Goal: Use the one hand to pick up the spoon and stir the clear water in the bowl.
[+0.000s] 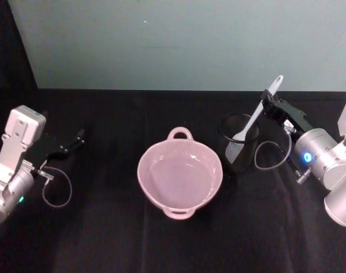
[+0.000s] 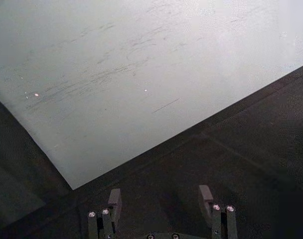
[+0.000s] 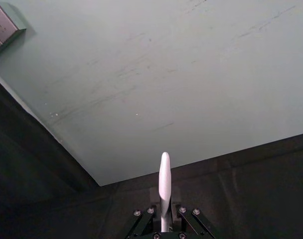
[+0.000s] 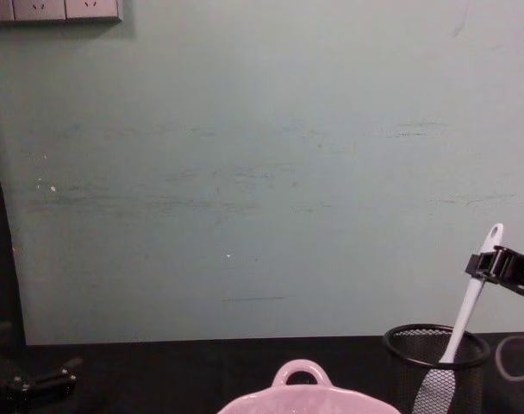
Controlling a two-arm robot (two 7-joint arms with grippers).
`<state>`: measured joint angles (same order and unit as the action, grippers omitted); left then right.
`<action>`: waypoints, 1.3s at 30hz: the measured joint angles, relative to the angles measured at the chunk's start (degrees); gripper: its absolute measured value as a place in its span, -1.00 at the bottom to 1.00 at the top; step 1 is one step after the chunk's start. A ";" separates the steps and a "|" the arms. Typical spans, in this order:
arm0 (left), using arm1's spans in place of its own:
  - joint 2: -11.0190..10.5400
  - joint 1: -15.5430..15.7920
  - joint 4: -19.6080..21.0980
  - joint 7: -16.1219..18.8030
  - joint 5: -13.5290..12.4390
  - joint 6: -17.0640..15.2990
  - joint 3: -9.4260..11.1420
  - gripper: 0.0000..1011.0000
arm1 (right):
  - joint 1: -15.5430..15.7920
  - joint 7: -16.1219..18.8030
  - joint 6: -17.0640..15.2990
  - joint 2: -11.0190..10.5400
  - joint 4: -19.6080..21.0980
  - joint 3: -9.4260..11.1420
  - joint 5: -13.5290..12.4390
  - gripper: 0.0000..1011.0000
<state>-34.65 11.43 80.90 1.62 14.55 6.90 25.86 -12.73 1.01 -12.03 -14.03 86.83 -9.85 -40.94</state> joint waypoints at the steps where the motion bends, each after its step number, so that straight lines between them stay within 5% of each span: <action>1: 0.00 0.00 0.00 0.00 0.00 0.00 0.00 1.00 | 0.03 0.00 0.03 0.02 -0.01 -0.01 0.08 -0.78; 39: 0.00 0.00 0.00 0.00 0.00 0.00 0.00 1.00 | 0.31 0.77 -0.65 0.55 -0.72 0.01 1.10 -0.78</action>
<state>-34.65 11.43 80.90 1.62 14.55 6.91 25.86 -12.42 1.78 -12.68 -13.48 86.11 -9.85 -39.84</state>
